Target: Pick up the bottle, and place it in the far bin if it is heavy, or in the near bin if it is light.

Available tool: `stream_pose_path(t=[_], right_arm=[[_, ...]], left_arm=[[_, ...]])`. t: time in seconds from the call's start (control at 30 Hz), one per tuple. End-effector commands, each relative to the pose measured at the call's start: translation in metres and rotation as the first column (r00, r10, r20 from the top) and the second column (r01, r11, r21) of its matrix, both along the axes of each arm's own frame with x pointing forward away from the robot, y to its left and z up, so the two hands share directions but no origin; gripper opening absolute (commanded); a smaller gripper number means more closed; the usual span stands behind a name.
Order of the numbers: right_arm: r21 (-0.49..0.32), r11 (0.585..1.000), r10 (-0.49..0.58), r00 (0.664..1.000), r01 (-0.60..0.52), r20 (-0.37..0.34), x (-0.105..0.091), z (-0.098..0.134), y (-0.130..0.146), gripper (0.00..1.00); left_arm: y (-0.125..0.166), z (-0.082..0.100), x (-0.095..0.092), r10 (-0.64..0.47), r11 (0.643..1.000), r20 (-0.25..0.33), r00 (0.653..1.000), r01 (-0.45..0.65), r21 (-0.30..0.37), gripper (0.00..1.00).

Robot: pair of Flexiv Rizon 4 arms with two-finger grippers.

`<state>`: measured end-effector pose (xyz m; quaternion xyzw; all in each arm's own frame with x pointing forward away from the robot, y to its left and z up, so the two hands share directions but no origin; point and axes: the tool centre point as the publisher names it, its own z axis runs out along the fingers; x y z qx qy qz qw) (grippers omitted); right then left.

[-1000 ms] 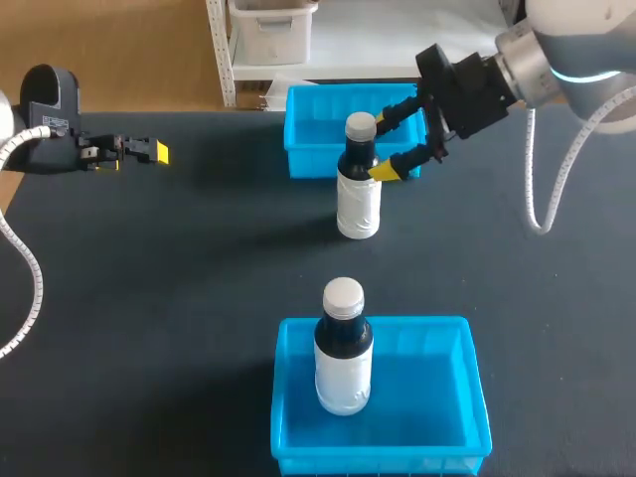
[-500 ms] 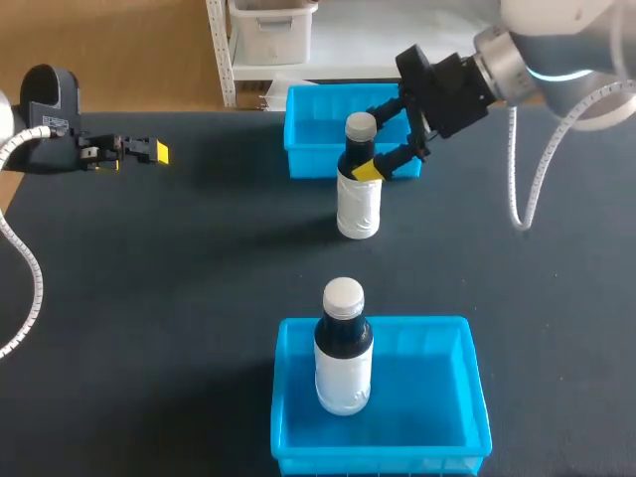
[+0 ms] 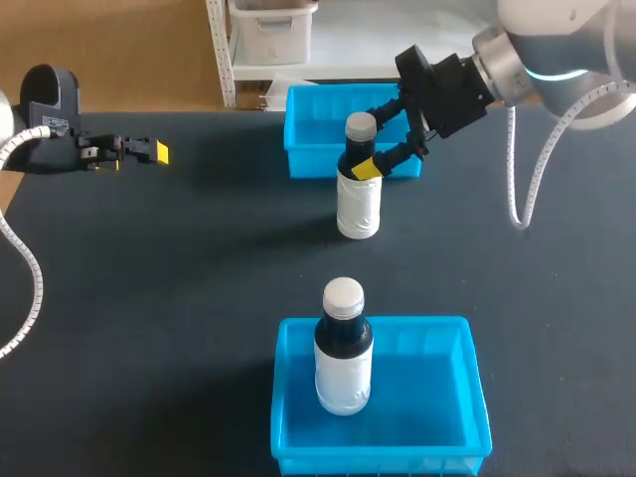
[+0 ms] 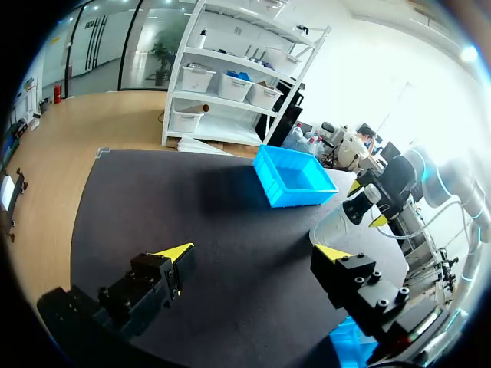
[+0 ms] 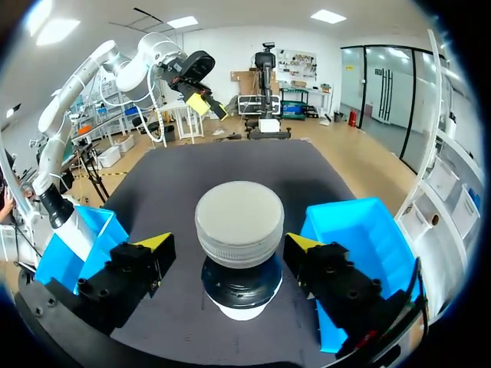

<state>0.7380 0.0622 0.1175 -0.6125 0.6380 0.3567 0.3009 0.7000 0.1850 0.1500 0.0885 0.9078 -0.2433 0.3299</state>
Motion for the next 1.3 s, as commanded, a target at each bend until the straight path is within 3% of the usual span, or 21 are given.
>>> stream_pose_path(t=[0.03, 0.43, 0.5, 0.57, 0.67, 0.83, 1.07, 1.3], right_arm=[[0.004, 1.0, 0.002, 1.0, -0.002, -0.002, 0.001, -0.001, 0.0, 0.75], [0.013, 1.0, 0.005, 1.0, -0.005, 0.0, 0.002, 0.0, 0.003, 0.63], [0.014, 1.0, 0.005, 1.0, -0.005, 0.001, 0.003, 0.0, 0.003, 0.49], [0.014, 1.0, 0.004, 1.0, -0.004, 0.001, 0.003, 0.001, 0.003, 0.44], [0.016, 1.0, 0.003, 1.0, -0.003, 0.003, 0.003, 0.001, 0.002, 0.3], [0.018, 1.0, -0.004, 1.0, 0.004, 0.007, 0.003, 0.003, -0.003, 0.0], [0.013, 0.999, -0.039, 0.999, 0.038, 0.029, 0.005, 0.012, -0.021, 0.0], [-0.003, 0.994, -0.112, 0.992, 0.112, 0.059, 0.008, 0.029, -0.06, 0.0]], left_arm=[[0.0, 0.0, 0.0, 0.0, 1.0, 0.0, 1.0, 0.0, 0.0, 1.0], [0.0, 0.0, 0.0, 0.0, 1.0, 0.0, 1.0, 0.0, 0.0, 1.0], [0.0, 0.0, 0.0, 0.0, 1.0, 0.0, 1.0, 0.0, 0.0, 1.0], [0.0, 0.0, 0.0, 0.0, 1.0, 0.0, 1.0, 0.0, 0.0, 1.0], [0.0, 0.0, 0.0, 0.0, 1.0, 0.0, 1.0, 0.0, 0.0, 1.0], [0.0, 0.0, 0.0, 0.0, 1.0, 0.0, 1.0, 0.0, 0.0, 1.0], [0.0, 0.0, 0.0, 0.0, 1.0, 0.0, 1.0, 0.0, 0.0, 1.0], [0.0, 0.0, 0.0, 0.0, 1.0, 0.0, 1.0, 0.0, 0.0, 1.0]])
